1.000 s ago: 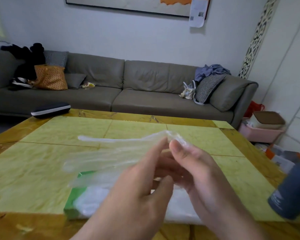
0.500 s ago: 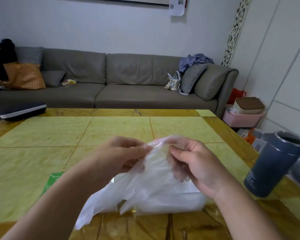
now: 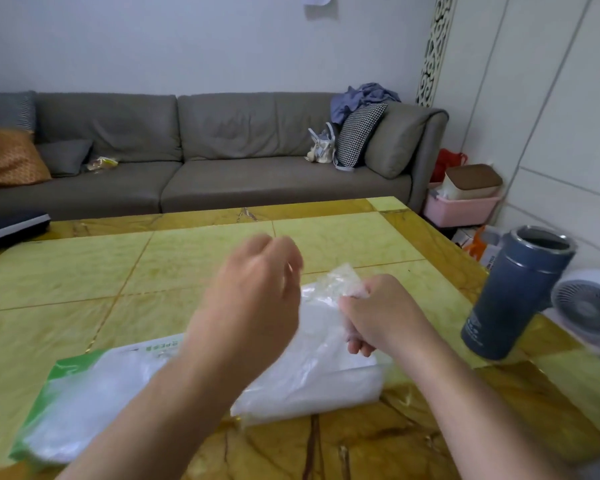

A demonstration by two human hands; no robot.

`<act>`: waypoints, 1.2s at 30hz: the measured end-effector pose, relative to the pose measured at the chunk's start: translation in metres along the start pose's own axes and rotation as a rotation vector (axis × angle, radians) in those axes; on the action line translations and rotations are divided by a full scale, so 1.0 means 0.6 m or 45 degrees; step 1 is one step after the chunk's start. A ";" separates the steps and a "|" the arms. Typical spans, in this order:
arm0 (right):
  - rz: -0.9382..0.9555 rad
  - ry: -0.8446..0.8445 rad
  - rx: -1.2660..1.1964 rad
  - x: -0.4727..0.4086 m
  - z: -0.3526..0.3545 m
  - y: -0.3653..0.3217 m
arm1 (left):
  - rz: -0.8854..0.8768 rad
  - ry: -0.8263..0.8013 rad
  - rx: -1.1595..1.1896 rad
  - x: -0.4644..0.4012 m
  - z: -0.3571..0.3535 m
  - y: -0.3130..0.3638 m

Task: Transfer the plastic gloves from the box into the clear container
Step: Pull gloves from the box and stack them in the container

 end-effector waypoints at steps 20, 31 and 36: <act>0.091 0.153 0.990 0.014 -0.001 -0.010 | -0.022 -1.447 -0.184 0.054 -0.217 -0.014; 0.052 -0.328 0.846 0.017 -0.090 -0.001 | -0.217 -1.433 -0.224 0.063 -0.218 0.000; -0.110 -0.358 0.942 -0.007 -0.092 0.036 | -0.102 -1.470 -0.171 0.058 -0.210 -0.012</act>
Point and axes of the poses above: each hand's wrist, its own x-axis away from the middle knuckle, its own z-axis out of the back of the hand, y = z × x, the point moved 6 cm from there along -x, towards the middle knuckle, and after that the axes turned 15 degrees about -x, right-handed, at the moved point
